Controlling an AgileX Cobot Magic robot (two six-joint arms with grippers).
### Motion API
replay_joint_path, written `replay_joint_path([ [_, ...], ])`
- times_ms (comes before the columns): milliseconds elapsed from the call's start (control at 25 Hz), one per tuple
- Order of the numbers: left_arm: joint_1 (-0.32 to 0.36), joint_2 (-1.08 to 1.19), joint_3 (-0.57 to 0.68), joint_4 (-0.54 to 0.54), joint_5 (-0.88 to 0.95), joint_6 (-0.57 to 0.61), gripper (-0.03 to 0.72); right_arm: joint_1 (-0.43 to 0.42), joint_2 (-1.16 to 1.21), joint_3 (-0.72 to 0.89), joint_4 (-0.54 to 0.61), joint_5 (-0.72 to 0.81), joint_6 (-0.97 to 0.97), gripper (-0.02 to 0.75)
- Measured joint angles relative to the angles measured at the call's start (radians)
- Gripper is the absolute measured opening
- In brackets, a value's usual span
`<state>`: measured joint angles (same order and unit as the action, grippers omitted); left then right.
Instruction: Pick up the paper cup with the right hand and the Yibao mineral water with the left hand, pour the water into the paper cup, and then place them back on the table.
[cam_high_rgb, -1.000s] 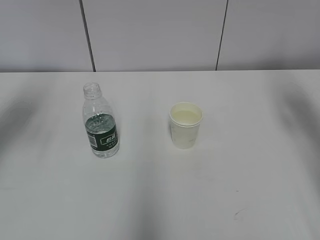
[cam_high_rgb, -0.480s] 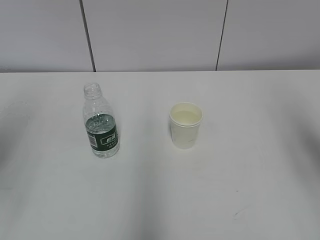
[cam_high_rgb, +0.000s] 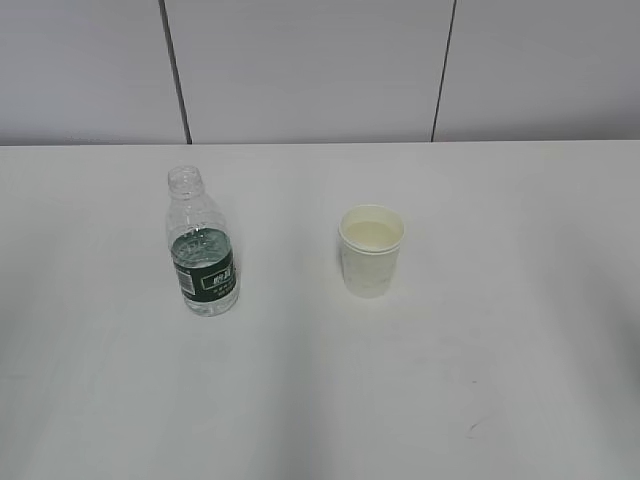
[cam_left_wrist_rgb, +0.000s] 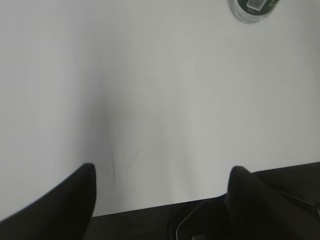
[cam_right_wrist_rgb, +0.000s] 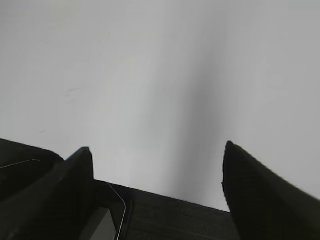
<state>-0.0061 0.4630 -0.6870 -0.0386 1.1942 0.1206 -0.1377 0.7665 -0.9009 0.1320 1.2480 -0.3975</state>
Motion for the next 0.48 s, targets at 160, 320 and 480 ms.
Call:
replay_joint_path([
  [160, 0.0, -0.204, 0.049, 0.013, 0.016, -0.001, 0.499, 0.0, -0.102, 0.115, 0.01, 0.002, -0.031, 0.593],
  [320, 0.0, -0.343, 0.055, 0.049, 0.014, -0.002, 0.499, 0.002, -0.2, 0.212, 0.025, -0.025, -0.038, 0.593],
  [480, 0.0, -0.381, 0.055, 0.05, 0.014, -0.002, 0.499, 0.012, -0.326, 0.307, 0.039, -0.056, -0.04, 0.593],
])
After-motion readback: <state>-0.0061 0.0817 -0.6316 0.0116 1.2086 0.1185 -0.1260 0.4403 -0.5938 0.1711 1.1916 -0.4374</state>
